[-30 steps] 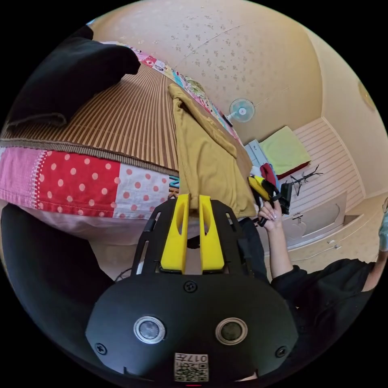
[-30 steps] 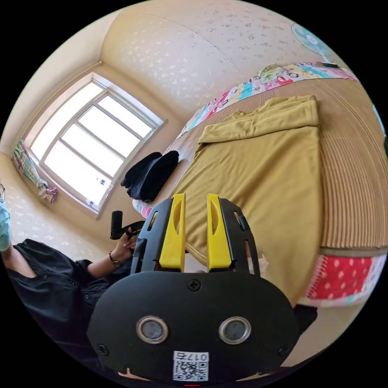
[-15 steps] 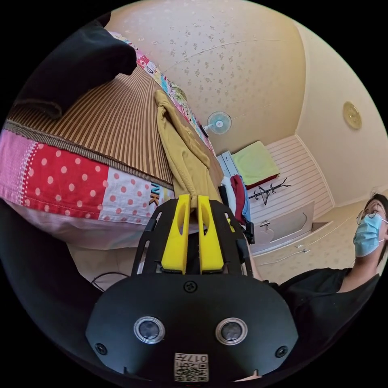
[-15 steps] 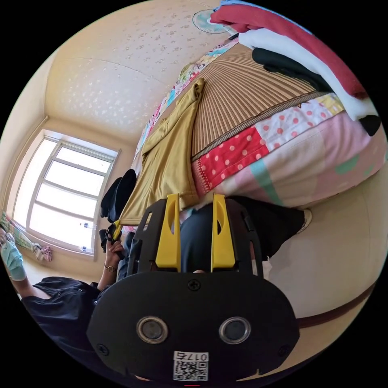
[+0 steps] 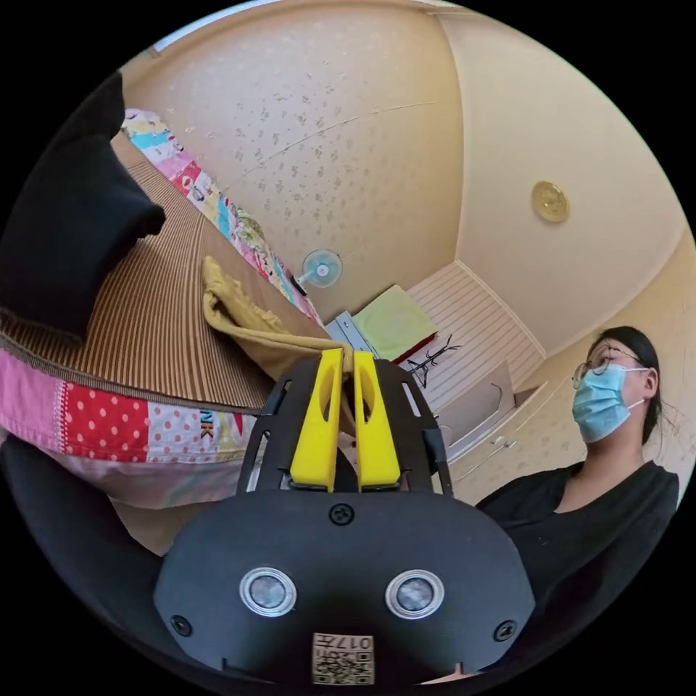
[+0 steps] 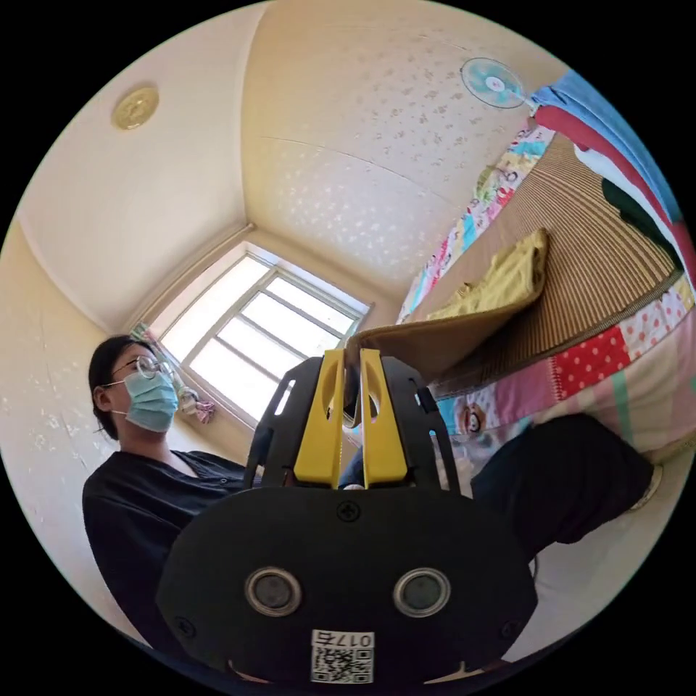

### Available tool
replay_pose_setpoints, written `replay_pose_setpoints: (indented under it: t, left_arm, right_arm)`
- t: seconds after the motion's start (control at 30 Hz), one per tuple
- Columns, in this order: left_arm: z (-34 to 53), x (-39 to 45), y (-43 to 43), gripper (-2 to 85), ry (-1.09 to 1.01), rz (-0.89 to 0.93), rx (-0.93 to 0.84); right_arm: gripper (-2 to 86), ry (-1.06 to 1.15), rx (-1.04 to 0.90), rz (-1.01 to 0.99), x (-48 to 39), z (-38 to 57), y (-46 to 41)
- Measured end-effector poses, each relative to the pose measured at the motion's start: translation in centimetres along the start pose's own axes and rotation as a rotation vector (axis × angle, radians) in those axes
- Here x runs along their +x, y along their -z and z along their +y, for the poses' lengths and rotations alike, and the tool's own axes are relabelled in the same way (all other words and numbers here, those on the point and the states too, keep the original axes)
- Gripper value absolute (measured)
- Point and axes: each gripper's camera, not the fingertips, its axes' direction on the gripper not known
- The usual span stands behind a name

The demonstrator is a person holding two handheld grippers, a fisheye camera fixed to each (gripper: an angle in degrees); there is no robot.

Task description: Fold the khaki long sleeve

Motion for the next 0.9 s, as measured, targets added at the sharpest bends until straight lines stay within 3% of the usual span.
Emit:
replay_pose_setpoints:
  t: [0.13, 0.33, 0.6, 0.77, 0.9]
  left_arm:
    - [-0.2, 1.6, 1.3, 2.6, -0.011, 0.027, -0.007]
    - [0.5, -3.8, -4.5, 2.7, 0.148, -0.226, -0.13]
    - [-7.7, -8.4, -12.4, 2.9, 0.186, -0.236, -0.013]
    - [-14.5, -12.8, -19.4, 3.3, 0.217, -0.352, -0.09]
    - [-16.3, -17.8, -22.7, 6.1, 0.256, -0.433, -0.145]
  right_arm:
    - [2.1, -0.015, 0.139, 0.012, -1.1, 1.2, 1.5]
    - [2.2, -0.29, 0.178, 0.414, 5.5, 1.4, -1.2]
    - [2.5, -0.172, 0.277, 0.606, 6.6, -7.1, -8.1]
    - [2.9, -0.107, 0.2, 0.853, 11.7, -15.1, -16.1]
    - [3.8, -0.183, 0.168, 0.914, 16.6, -16.7, -19.0]
